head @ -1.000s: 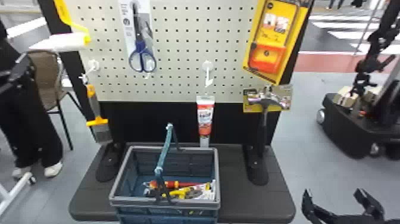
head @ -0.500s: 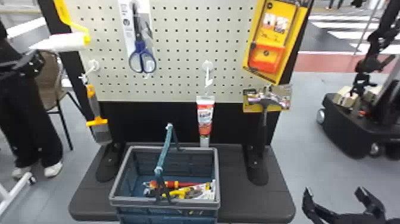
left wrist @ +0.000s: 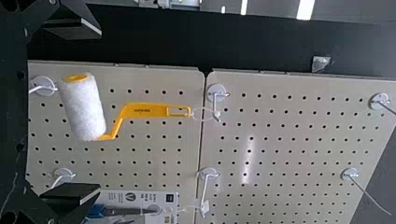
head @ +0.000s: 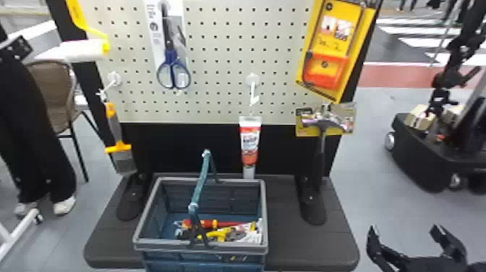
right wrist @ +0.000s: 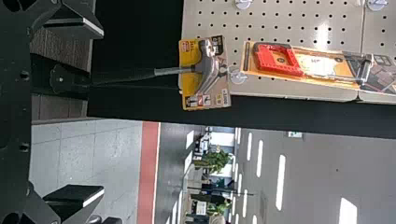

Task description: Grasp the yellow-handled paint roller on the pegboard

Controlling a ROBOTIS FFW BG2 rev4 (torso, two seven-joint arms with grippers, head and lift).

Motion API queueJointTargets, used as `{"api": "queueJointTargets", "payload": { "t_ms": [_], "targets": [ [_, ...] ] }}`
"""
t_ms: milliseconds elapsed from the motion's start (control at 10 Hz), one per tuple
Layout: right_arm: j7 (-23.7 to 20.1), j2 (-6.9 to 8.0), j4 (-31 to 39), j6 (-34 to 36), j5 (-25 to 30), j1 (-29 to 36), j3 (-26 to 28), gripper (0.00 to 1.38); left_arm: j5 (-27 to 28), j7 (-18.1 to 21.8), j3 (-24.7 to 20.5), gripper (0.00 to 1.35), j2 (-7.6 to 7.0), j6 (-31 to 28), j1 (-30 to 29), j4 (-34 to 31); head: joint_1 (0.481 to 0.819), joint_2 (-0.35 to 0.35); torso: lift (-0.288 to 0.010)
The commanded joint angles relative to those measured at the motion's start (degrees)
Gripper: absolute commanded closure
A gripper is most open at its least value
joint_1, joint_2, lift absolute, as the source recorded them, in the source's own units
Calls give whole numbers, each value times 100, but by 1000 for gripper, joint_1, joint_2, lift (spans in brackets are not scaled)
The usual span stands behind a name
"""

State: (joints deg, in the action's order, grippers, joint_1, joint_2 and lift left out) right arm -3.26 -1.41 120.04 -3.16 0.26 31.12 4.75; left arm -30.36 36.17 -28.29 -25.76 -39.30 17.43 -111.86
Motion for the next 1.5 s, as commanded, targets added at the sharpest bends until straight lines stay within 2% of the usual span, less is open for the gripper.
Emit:
{"api": "queueJointTargets", "payload": {
  "t_ms": [0, 100, 200, 300, 400, 600, 700, 1000, 1100, 1200, 1400],
  "targets": [
    [-17, 0, -15, 0, 18, -45, 0, 124, -92, 250, 306, 142, -263, -104, 506, 576, 549, 0, -100],
    [-61, 9, -29, 0, 26, -106, -9, 124, -198, 628, 473, 142, -245, -87, 900, 1180, 549, 0, -100],
    [-105, 9, -43, 0, 44, -155, -9, 122, -13, 1068, 587, 142, -175, -139, 1281, 1630, 549, 0, -100],
    [-114, 9, -57, 0, 35, -180, -9, 124, 277, 1340, 675, 142, -105, -218, 1638, 1898, 549, 0, -100],
    [-114, 0, -71, 0, 35, -180, -9, 124, 540, 1446, 790, 142, -87, -306, 1909, 1996, 549, 0, -100],
    [-131, 0, -85, 0, 35, -180, -9, 124, 646, 1788, 1317, 142, -219, -245, 2573, 2840, 549, 0, -100],
    [-140, 0, -99, 0, 35, -180, -9, 124, 778, 1894, 1449, 142, -193, -245, 2819, 3065, 549, 0, -100],
    [-140, 0, -99, 0, 62, -180, -9, 122, 1138, 2026, 1765, 144, -149, -377, 3201, 3290, 549, 0, -100],
    [-149, -9, -99, 0, 70, -180, -9, 124, 1296, 2131, 1915, 188, -166, -385, 3348, 3388, 549, 0, -100],
    [-149, -9, -114, 0, 79, -192, -9, 124, 1367, 2166, 2046, 335, -166, -412, 3459, 3444, 549, 0, -100],
    [-149, -18, -99, 0, 88, -192, -9, 124, 1639, 2175, 2125, 980, -105, -482, 3557, 3444, 549, 0, -100]
  ]
}}
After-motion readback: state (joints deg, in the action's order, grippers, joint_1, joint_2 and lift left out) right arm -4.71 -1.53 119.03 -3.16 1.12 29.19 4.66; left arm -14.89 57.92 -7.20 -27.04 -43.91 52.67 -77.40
